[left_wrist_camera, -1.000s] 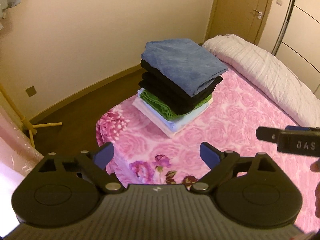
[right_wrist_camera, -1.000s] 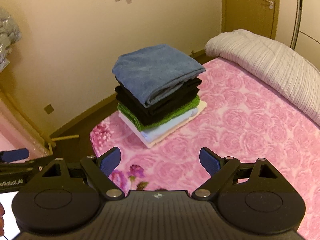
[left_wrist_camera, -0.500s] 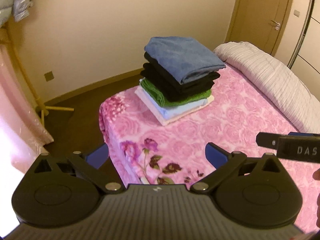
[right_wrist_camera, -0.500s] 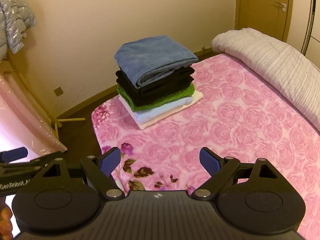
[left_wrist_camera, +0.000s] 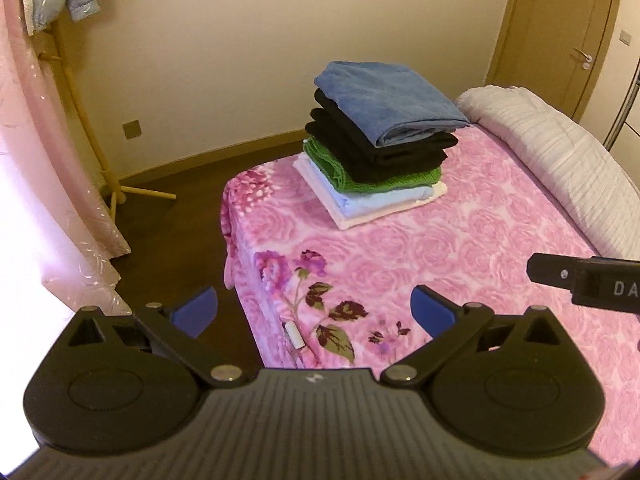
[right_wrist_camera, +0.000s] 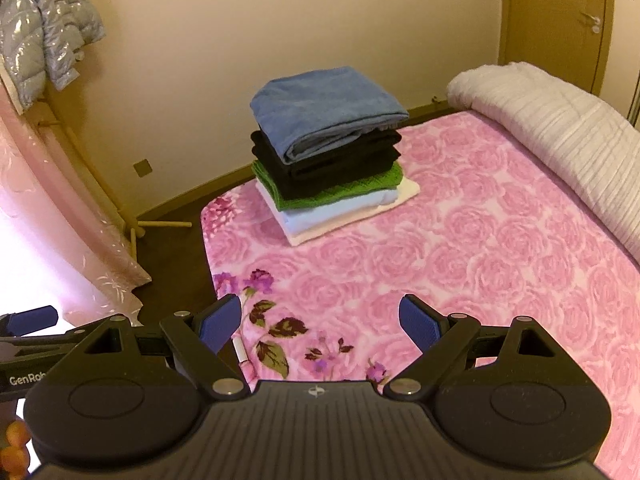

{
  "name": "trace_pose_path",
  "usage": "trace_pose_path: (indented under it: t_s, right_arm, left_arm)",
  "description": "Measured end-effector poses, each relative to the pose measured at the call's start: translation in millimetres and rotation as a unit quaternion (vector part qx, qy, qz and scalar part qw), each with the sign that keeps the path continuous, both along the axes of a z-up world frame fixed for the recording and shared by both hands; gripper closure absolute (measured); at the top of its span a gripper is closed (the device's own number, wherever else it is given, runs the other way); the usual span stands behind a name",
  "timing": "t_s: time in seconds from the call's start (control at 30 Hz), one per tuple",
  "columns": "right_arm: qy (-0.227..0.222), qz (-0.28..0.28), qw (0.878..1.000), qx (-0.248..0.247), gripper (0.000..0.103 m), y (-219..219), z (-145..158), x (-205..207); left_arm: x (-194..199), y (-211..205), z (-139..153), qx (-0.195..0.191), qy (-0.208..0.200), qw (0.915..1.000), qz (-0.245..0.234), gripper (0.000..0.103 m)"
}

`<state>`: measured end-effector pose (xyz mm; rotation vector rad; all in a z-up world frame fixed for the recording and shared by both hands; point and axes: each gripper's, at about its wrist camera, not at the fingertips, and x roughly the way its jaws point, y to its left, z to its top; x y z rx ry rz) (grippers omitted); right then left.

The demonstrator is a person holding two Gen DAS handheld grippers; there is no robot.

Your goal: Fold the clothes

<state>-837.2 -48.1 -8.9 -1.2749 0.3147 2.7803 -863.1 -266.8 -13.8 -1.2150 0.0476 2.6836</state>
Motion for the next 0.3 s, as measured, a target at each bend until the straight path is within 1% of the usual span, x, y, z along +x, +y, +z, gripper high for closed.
trace_pose_path:
  t_s: [0.1,0.2,0.3]
  right_arm:
    - [0.004,0.006,1.000,0.001,0.014,2.7,0.6,0.8]
    - [0.009,0.010,1.000,0.002,0.014,5.5,1.1,0.7]
    - [0.012,0.012,1.000,0.003,0.014,7.1,2.4,0.0]
  left_arm:
    - [0.9,3.1,0.7,0.006,0.005,1.0000,0.001,0.001]
    - [1.5,7.5,3.0,-0.001,0.020,0.9998,0.005,0.001]
    - [-0.4,9.4,6.4,0.001,0.025,0.9997,0.006,0.001]
